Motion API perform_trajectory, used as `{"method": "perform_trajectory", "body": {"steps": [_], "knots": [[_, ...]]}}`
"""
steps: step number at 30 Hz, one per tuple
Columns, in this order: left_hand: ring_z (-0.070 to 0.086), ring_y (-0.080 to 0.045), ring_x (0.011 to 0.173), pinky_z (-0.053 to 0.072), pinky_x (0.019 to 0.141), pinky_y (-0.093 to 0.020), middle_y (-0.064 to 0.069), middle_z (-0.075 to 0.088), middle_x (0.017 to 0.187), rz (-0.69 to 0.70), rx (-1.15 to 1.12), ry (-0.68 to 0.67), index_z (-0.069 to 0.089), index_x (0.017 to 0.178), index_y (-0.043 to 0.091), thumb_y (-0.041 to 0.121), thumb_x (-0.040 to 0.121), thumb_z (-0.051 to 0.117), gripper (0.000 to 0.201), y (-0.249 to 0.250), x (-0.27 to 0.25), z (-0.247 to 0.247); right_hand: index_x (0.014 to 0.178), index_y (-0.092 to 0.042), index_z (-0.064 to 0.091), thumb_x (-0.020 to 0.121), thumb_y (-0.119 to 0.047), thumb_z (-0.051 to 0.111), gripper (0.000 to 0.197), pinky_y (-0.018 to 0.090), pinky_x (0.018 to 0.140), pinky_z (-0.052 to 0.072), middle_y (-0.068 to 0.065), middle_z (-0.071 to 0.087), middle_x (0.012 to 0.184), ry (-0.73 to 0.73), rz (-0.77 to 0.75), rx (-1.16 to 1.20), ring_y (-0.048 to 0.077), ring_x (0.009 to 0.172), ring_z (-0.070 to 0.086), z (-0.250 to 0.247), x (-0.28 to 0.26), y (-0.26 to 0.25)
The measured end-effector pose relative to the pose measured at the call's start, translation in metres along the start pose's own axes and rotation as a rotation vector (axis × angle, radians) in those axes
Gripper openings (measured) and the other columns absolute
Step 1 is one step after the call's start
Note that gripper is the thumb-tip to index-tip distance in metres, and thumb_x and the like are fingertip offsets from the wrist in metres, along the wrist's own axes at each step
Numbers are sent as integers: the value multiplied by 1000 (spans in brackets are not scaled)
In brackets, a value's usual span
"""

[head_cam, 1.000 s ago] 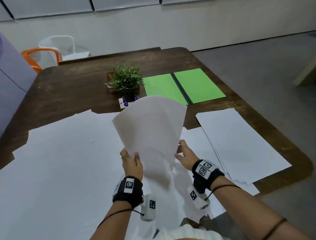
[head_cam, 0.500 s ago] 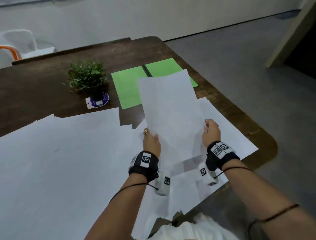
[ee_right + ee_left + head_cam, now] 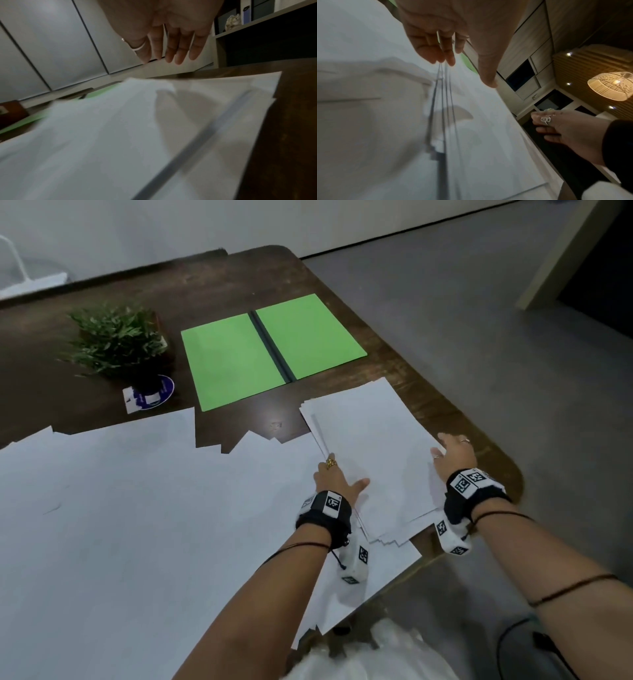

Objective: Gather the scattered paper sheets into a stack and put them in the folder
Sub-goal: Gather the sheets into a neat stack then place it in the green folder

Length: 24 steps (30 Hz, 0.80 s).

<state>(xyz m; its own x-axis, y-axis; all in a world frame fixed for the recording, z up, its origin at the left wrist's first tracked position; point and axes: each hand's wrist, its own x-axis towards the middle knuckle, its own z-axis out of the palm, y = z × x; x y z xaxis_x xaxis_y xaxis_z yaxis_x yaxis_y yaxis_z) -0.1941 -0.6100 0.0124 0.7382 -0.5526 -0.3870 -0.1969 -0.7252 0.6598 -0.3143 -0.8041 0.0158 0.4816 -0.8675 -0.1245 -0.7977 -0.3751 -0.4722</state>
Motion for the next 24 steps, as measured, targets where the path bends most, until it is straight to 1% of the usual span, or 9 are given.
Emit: {"method": "perform_trajectory", "body": {"steps": [2,6,9,11,12,14,17,20,24], "knots": [[27,-31,130,32,106,-38,-12,28,141,66,87,56,15,148,11,44,82,67,90,-12,-10,-5,131,-8,50,92,-14,54,40,39,101,37,19,43,134,-17,-86,20,35,123,41,5,-4,-7],[26,-27,130,29,110,-36,-10,31,140,210,88,198,39,140,17,32,81,71,69,-72,-48,-36,118,-6,62,90,-7,56,29,21,88,36,16,57,117,-88,-377,161,28,107,55,19,-36,-44],[19,-32,138,21,112,-39,-14,25,149,111,267,264,46,136,19,31,78,74,66,-139,-77,-69,110,-6,67,89,-6,58,23,15,83,33,12,63,107,-258,-526,213,20,97,57,44,-76,-71],[5,-35,143,13,115,-42,-16,11,155,-29,427,220,37,142,26,43,78,71,75,-179,-95,-92,112,-5,66,89,-6,58,24,14,89,32,14,63,114,-410,-603,195,25,108,57,67,-101,-88],[-2,-36,144,10,116,-44,-15,2,157,-99,520,182,28,146,29,52,77,67,82,-196,-103,-102,118,-4,63,91,-8,56,29,15,95,29,16,59,124,-495,-629,160,26,117,53,79,-111,-97],[-12,-39,142,11,115,-50,-14,-15,156,-251,626,119,7,149,33,68,74,59,98,-222,-118,-118,138,-5,43,96,-20,49,45,18,109,17,11,36,148,-662,-649,5,22,138,32,102,-130,-113],[-21,-40,140,8,112,-59,-14,-29,151,-472,524,100,-17,146,32,82,61,56,123,-251,-141,-128,150,-9,10,99,-37,39,65,28,116,3,6,4,158,-764,-682,-232,21,146,0,126,-151,-130],[-18,-34,142,7,114,-56,-11,-29,152,-541,451,152,-22,145,26,91,54,47,132,-270,-158,-125,150,-10,0,96,-47,38,76,35,117,-1,10,-8,158,-779,-673,-352,29,145,-11,140,-167,-142],[-10,-31,144,11,116,-49,-12,-21,155,-536,424,189,-16,148,14,89,57,47,134,-274,-161,-129,149,-10,-7,88,-65,37,94,41,118,-5,14,-14,156,-713,-675,-493,37,142,-16,151,-181,-150]]}}
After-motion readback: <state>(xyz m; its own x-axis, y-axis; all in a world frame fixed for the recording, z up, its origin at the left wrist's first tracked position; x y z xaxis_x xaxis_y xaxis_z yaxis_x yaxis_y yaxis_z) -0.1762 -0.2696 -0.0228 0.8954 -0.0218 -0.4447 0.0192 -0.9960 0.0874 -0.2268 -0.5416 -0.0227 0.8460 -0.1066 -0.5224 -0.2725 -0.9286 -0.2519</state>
